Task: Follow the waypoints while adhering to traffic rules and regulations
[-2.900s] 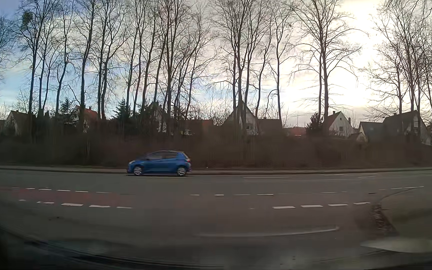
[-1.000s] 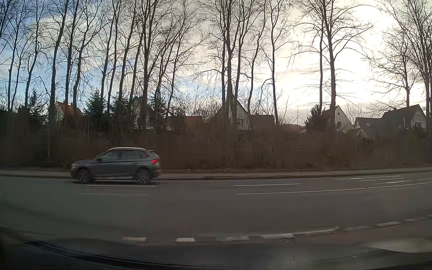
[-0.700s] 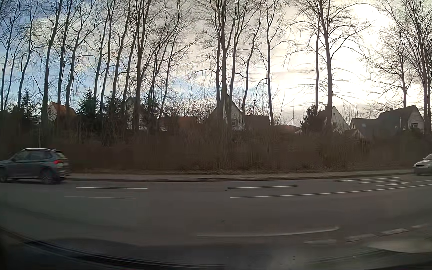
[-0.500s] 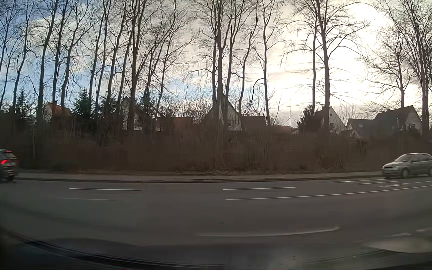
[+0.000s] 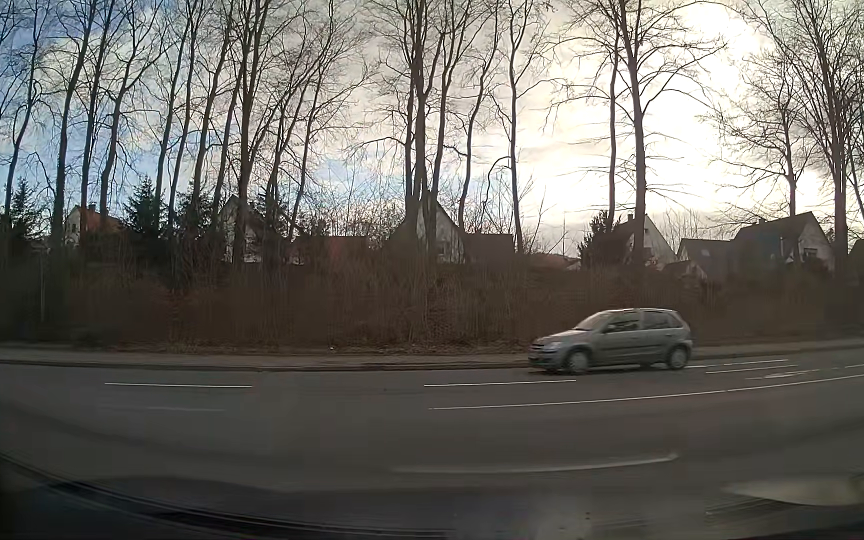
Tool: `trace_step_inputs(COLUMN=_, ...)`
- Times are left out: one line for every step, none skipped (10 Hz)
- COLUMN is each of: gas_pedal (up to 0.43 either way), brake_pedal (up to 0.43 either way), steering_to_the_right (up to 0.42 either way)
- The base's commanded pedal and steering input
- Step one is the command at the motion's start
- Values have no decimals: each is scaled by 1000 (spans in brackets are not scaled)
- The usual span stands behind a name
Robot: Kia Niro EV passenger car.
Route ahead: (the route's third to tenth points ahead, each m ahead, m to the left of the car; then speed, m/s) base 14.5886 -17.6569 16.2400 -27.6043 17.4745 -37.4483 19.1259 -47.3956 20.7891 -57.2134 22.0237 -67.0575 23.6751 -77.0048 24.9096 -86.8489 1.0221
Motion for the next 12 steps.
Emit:
trace_step_inputs(gas_pedal=0, brake_pedal=0, steering_to_the_right=270)
trace_step_inputs(gas_pedal=20, brake_pedal=0, steering_to_the_right=291)
trace_step_inputs(gas_pedal=228, brake_pedal=0, steering_to_the_right=314)
trace_step_inputs(gas_pedal=240, brake_pedal=0, steering_to_the_right=339)
trace_step_inputs(gas_pedal=240, brake_pedal=0, steering_to_the_right=377)
trace_step_inputs(gas_pedal=240, brake_pedal=0, steering_to_the_right=428)
trace_step_inputs(gas_pedal=240, brake_pedal=0, steering_to_the_right=467)
trace_step_inputs(gas_pedal=240, brake_pedal=0, steering_to_the_right=512)
trace_step_inputs(gas_pedal=248, brake_pedal=0, steering_to_the_right=557)
trace_step_inputs(gas_pedal=248, brake_pedal=0, steering_to_the_right=576)
trace_step_inputs(gas_pedal=260, brake_pedal=0, steering_to_the_right=583)
trace_step_inputs(gas_pedal=319, brake_pedal=0, steering_to_the_right=584)
